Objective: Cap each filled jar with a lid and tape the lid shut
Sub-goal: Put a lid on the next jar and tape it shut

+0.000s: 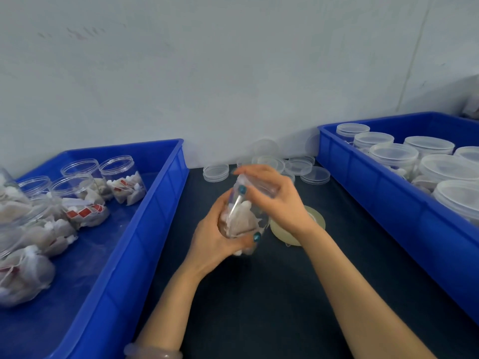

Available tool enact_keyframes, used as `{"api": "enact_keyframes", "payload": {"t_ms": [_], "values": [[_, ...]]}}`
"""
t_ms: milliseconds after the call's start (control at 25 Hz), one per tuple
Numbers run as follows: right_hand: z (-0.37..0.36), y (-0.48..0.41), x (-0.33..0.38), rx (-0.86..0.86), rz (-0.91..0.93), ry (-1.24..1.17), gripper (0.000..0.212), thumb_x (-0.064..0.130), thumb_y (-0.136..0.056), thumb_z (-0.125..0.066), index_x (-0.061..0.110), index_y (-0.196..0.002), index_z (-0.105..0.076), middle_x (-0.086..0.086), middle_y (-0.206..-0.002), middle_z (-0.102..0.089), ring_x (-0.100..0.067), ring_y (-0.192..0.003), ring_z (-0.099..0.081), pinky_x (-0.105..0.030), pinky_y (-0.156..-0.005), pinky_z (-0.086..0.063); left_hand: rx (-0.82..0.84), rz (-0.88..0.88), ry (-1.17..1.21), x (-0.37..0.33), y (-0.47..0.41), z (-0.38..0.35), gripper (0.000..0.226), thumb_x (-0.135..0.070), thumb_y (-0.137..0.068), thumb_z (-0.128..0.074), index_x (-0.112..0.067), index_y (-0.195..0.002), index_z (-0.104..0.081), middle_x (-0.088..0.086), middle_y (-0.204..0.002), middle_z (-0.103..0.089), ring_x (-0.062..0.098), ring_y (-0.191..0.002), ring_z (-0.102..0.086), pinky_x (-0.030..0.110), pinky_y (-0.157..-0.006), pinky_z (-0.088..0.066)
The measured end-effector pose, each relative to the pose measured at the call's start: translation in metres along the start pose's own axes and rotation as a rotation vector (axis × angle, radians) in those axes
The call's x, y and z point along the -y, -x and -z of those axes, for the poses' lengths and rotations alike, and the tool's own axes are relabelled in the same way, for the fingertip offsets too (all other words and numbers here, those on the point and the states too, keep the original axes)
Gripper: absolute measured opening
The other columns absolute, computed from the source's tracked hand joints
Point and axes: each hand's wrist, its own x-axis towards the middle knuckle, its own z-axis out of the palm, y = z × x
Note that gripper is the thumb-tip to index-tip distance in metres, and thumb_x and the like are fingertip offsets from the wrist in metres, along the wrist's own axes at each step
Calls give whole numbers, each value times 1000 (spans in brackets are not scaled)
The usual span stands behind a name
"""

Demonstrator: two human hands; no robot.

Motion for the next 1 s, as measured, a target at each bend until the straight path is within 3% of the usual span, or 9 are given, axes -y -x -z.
{"api": "enact_keyframes", "payload": {"t_ms": [120, 200, 320, 400, 520, 640, 760, 880, 1000], "values": [[6, -3, 1, -21, 4, -244, 26, 18, -87, -66, 31, -108, -74, 4, -122, -68, -16, -122, -59, -44, -105, -48, -51, -39, 176, -7, 2, 0, 77, -50, -55, -88, -43, -122, -51, -27, -113, -63, -2, -103, -64, 15, -78, -53], [9, -3, -1, 24, 19, -225, 27, 13, -88, -63, 26, -110, -73, 5, -123, -68, -14, -125, -57, -39, -105, -47, -41, 17, 214, -8, 3, 1, 69, -50, -55, -84, -31, -115, -56, -16, -105, -67, 6, -96, -67, 20, -74, -55], [16, -3, -3, 144, 32, -258, 30, 8, -89, -59, 17, -116, -70, 3, -125, -68, -12, -126, -56, -25, -101, -45, 151, 160, 468, -5, 4, 10, 66, -54, -54, -84, -28, -111, -67, -6, -103, -72, 15, -98, -69, 26, -76, -56], [17, -2, 0, 245, 57, -328, 32, 12, -87, -60, 17, -117, -69, 3, -123, -69, -14, -125, -57, -23, -100, -44, 275, 272, 664, -3, 7, 13, 78, -61, -48, -88, -23, -113, -73, 3, -107, -72, 22, -101, -68, 36, -81, -58], [16, -3, 6, 348, 69, -395, 37, 15, -83, -58, 23, -115, -73, 3, -123, -68, -18, -127, -56, -26, -102, -43, 357, 434, 928, -1, 8, 15, 107, -55, -42, -95, -7, -131, -60, 22, -124, -58, 40, -115, -53, 53, -97, -45], [19, -4, 2, 260, -23, -347, 30, 9, -90, -63, 19, -116, -72, 5, -123, -70, -12, -124, -59, -21, -96, -47, 333, 302, 633, -11, 6, 13, 77, -51, -53, -91, -19, -120, -67, 9, -116, -69, 20, -103, -67, 37, -87, -57], [18, -3, -6, 162, -121, -210, 29, 2, -95, -59, 13, -118, -71, 4, -123, -69, -8, -119, -61, -23, -90, -50, 106, 170, 182, -13, 2, -1, 67, -27, -67, -91, -24, -121, -53, -2, -112, -67, -1, -94, -67, 18, -76, -55], [19, -2, -6, 157, -114, -167, 33, -5, -94, -56, 9, -121, -69, 1, -126, -67, -6, -119, -60, -17, -89, -49, 42, 78, 120, -8, 3, -8, 85, -42, -57, -94, -32, -127, -47, -16, -109, -66, 1, -99, -67, 23, -80, -57], [20, -1, -3, 181, -74, -114, 33, -4, -93, -59, 13, -120, -70, 2, -127, -65, -6, -122, -57, -18, -94, -48, 34, 49, 19, -1, 2, -9, 88, -60, -54, -84, -56, -129, -39, -27, -115, -63, -2, -104, -65, 25, -85, -56]]}}
